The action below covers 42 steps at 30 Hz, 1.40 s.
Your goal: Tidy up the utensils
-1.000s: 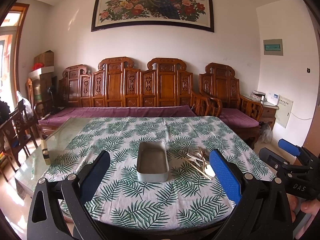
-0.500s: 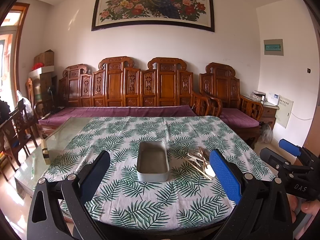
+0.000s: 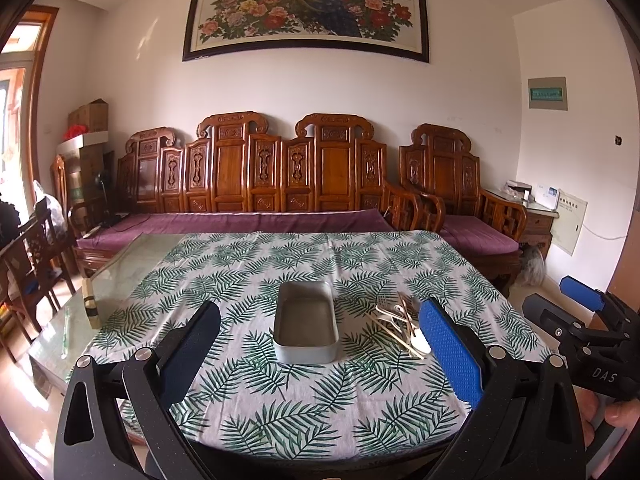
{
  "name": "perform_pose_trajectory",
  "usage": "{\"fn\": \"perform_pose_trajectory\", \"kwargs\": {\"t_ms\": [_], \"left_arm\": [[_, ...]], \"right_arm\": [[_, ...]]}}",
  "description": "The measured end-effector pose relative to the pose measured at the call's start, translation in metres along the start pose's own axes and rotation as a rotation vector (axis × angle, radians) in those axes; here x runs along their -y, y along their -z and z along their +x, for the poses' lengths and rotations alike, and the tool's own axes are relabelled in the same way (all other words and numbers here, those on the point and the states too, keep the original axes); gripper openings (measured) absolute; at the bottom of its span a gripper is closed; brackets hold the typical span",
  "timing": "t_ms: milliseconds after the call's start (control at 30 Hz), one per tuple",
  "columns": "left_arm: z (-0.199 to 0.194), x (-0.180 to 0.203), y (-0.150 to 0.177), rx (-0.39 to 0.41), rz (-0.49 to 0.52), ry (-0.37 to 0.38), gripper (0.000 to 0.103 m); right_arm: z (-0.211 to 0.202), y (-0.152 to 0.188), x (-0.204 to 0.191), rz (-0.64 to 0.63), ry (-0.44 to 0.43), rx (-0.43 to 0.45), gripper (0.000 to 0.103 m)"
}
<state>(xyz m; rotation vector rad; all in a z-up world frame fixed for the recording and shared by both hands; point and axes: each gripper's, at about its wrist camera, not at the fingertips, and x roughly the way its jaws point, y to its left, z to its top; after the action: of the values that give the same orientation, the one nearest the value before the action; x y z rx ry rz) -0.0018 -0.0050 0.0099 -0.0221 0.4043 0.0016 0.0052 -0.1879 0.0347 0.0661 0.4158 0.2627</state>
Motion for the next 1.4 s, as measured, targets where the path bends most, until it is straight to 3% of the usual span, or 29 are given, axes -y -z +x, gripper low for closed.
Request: {"fn": "perform_pose_trajectory", "kwargs": {"t_ms": [600,1100,1233,1400], "left_arm": [[0.026,-0.002,0.015,-0.055,0.013,0.004,0.097],[0.104,0.006,0.032,-0.155,0.057,0.08,0.097],[0.127,0.012,0.033,-0.178,0.075,0.101,0.096],[0.16,0.023,0.037,-0.224,0.082,0.142,0.096]], "right_arm": [[0.017,0.008,0.012,0.003,0.007,-0.036,0.1],[0.096,0.018,0.052,-0.022,0.033,-0.12,0.1],[0.125,0.026,0.07,-0.03,0.025,-0.176,0.084],[0.163,0.036,0.095,-0.054,0.044,-0.261,0.073]]}}
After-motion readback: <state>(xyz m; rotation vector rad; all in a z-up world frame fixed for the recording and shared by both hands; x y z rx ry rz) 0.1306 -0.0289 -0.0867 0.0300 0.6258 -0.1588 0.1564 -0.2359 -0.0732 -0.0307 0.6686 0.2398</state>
